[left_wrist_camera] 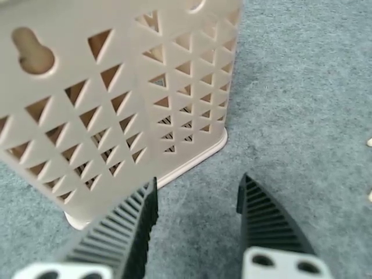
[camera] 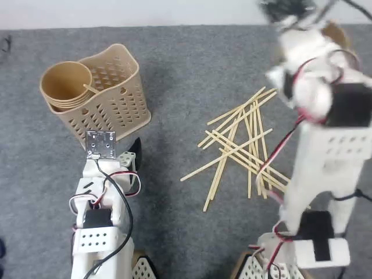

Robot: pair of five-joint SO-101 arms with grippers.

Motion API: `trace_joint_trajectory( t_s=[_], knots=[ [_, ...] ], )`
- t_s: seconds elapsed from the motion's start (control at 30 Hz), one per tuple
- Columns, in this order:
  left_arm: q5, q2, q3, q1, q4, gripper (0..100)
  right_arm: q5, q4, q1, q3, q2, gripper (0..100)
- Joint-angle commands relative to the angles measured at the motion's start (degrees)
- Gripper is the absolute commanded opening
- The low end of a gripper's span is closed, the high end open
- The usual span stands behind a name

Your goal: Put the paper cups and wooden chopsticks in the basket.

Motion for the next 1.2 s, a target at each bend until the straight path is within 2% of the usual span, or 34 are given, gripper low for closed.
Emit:
trace_joint_trajectory(
  t_s=[0.0,0.07,0.13,0.23,0.3,0.4,0.6,0.77,0.93,1.1,1.17],
  knots=[
    [-0.6,-0.8,-0.3,-0.1,0.1,21,-0.5,-6.3,-14.8,-5.6,-0.2,0.6],
    [-0.7,-0.8,-0.6,-0.2,1.5,21,-0.5,-11.2,-21.5,-5.5,0.0,0.6],
    [-3.6,-0.8,-2.6,0.3,6.7,21,-0.2,-14.2,-26.5,-5.5,1.8,0.6],
    [-8.4,-0.8,-4.6,3.3,13.7,18,-0.1,-16.9,-30.5,-5.8,6.8,0.6],
    [-11.7,-0.8,-3.8,7.0,14.3,14,1.5,-20.9,-31.9,-5.8,10.3,0.6],
    [-15.6,-0.8,-3.3,10.3,14.3,10,7.7,-28.2,-34.5,-5.8,15.4,0.6],
    [-15.6,-0.8,-1.9,10.5,10.4,10,15.6,-38.5,-41.5,-5.8,23.9,0.6],
    [-15.6,-0.8,-1.8,10.8,9.9,10,16.3,-39.3,-45.2,-5.9,26.2,0.6],
    [-15.6,-0.8,-1.8,11.0,9.9,10,16.1,-39.0,-45.8,-5.5,26.2,0.6],
    [-15.6,-0.8,-1.8,11.0,9.9,9,9.0,-36.7,-47.6,-5.5,28.2,0.6],
    [-15.6,-0.8,-1.8,11.0,9.9,9,9.2,-36.1,-47.6,-5.8,30.0,0.6]
  ],
)
